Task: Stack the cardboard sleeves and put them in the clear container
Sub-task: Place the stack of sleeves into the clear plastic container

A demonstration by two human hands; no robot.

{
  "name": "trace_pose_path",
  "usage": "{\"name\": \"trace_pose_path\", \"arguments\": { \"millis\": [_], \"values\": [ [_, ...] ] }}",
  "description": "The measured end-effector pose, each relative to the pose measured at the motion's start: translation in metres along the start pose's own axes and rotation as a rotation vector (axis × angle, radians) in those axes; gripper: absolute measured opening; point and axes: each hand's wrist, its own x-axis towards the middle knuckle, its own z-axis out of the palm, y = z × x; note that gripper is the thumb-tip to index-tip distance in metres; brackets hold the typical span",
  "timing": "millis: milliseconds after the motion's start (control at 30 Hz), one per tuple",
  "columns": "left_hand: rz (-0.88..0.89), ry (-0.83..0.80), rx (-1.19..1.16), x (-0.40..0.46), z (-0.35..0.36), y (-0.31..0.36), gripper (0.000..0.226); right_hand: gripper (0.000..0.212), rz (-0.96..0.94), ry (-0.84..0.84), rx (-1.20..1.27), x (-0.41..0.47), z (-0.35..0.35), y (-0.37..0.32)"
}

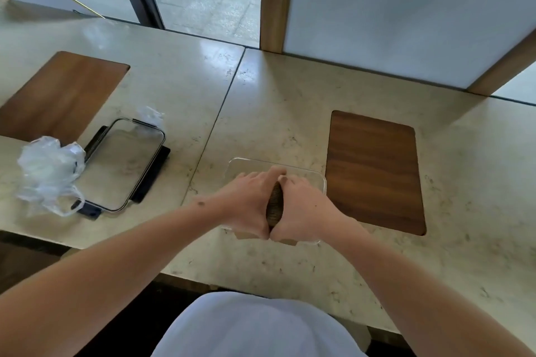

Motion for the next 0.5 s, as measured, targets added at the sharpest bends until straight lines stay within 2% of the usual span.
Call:
{"name": "trace_pose_path", "arguments": {
  "millis": [133,233,300,367,433,500],
  "values": [
    [0.033,-0.209,0.02,0.022,-0.029,-0.012,0.122,0.09,0.159,-0.07,0.297,0.017,-0.004,-0.002],
    [0.006,-0.384,-0.059,0.04,-0.048,-0.018,0.122,0.081,0.28,-0.15,0.47,0.025,-0.004,0.004],
    [-0.003,-0.513,-0.112,0.053,-0.06,-0.022,0.112,0.078,0.338,-0.188,0.556,0.027,0.0,0.008],
    [-0.039,-0.575,-0.245,0.062,-0.074,-0.027,0.095,0.078,0.383,-0.218,0.727,0.027,0.005,0.012],
    [-0.112,-0.498,-0.561,0.063,-0.086,-0.041,0.074,0.078,0.39,-0.245,0.978,0.027,0.013,0.016],
    [-0.202,-0.226,-0.959,0.058,-0.089,-0.057,0.063,0.074,0.388,-0.249,1.2,0.025,0.02,0.021]
  ]
}}
